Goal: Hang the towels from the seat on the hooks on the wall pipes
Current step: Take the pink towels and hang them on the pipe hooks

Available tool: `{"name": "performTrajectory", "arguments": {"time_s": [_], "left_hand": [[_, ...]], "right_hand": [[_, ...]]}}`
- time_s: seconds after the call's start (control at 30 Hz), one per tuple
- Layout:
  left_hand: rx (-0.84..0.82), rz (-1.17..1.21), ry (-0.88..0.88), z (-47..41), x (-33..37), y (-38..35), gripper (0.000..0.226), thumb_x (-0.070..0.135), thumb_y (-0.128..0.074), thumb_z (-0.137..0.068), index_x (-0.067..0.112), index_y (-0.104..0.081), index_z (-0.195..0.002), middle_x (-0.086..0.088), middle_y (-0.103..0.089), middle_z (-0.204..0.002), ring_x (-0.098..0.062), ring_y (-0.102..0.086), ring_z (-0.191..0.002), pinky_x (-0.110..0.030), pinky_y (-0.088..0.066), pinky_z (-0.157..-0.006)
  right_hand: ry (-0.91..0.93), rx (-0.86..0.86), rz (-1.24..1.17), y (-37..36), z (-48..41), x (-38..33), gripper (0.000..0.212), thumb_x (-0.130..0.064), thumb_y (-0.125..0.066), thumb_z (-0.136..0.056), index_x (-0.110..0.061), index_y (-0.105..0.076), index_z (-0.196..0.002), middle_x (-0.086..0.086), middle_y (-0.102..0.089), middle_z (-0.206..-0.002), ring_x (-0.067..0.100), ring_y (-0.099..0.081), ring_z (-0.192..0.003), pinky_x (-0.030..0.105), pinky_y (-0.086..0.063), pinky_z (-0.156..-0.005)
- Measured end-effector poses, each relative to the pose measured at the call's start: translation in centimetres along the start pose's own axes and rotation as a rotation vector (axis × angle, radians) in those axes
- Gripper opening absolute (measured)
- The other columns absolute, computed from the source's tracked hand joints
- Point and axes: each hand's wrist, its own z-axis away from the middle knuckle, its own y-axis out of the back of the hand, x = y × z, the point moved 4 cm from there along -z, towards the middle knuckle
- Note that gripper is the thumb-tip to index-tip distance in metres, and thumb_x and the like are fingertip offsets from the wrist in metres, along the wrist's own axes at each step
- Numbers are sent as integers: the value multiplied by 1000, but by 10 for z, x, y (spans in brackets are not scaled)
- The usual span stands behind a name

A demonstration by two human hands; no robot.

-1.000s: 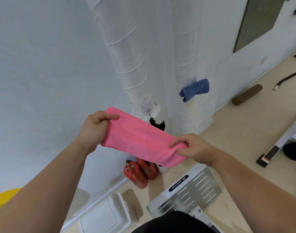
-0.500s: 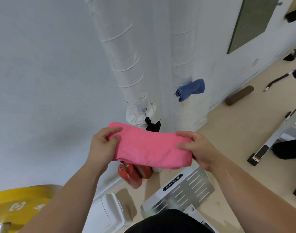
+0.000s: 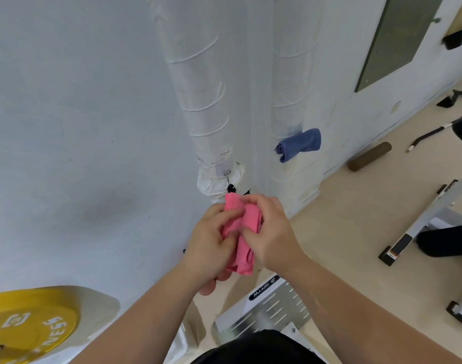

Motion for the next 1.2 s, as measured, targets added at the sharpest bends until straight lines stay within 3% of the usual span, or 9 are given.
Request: {"name": "performTrajectory", "arguments": {"time_s": [0.2, 0.33, 0.53, 0.63, 0.77, 0.9, 1.03, 1.13, 1.2], "left_hand": [[43, 186, 54, 8, 15, -1, 34, 29, -69, -87, 39, -67, -120, 16, -59, -122, 6, -59, -112, -8, -45, -90], [51, 86, 27, 4, 12, 4, 53, 2, -75, -80, 42, -66, -115, 13, -61, -120, 3, -60, -108, -5, -43, -87], [-164, 322, 121, -13, 18, 28, 51, -21, -56, -81, 21, -71, -107, 2, -76, -98, -11, -69, -85, -25, -53, -75], [-299, 524, 164, -25, 24, 41, 47, -20, -57, -83, 18, -59, -110, -7, -71, -92, -23, -63, -77, -31, -48, -64], [-298, 686, 281, -39, 12, 58, 43, -10, -62, -76, 23, -58, -103, -22, -61, -98, -27, -56, -74, -34, -42, -64], [-200, 688, 357, -40, -1, 64, 44, 14, -76, -77, 22, -60, -117, -12, -65, -116, -24, -65, -89, -34, -52, -73], [-119, 948, 463, -14, -18, 42, 96, 61, -89, -57, 24, -56, -139, -8, -64, -137, -26, -64, -120, -47, -49, -104], [-76, 1012, 452, 5, -17, 18, 85, 26, -84, -74, 27, -44, -149, -14, -65, -135, -38, -61, -124, -58, -43, -109], [33, 944, 449, 8, -15, 16, 97, 7, -75, -77, 42, -29, -155, -17, -72, -114, -38, -66, -102, -57, -48, -98]], "right_hand": [[-131, -27, -360, -1, 4, -6, 52, -6, -54, -97, -37, -43, -137, -16, -71, -102, 14, -68, -100, 38, -56, -94], [-150, -114, -422, -3, 6, -4, 59, 0, -44, -98, -44, -41, -138, -27, -65, -115, 14, -66, -114, 35, -54, -99], [17, -121, -52, 24, -9, 1, 86, -13, -80, -83, -43, -33, -149, -12, -44, -143, -9, -43, -131, 5, -36, -100], [-10, -335, -239, 31, -11, -7, 88, -8, -71, -92, -52, -23, -151, 3, -64, -128, 11, -67, -114, 26, -55, -95], [46, -386, -151, 37, -13, -17, 75, -6, -59, -99, -59, -32, -144, -4, -69, -108, 13, -67, -92, 27, -54, -84], [137, -356, -30, 37, -15, -30, 39, -2, -54, -100, -35, -68, -114, -6, -62, -114, 1, -59, -107, 10, -39, -91], [102, -272, -63, 40, -18, -33, 28, -5, -53, -101, -24, -73, -108, 1, -61, -113, 1, -59, -104, 6, -39, -89], [57, -236, -94, 42, -21, -29, 26, -9, -54, -102, -27, -72, -110, -3, -64, -116, -1, -59, -104, 8, -41, -88], [17, -216, -120, 43, -23, -23, 28, -8, -56, -101, -29, -71, -111, -6, -65, -118, -3, -59, -105, 9, -43, -87]]}}
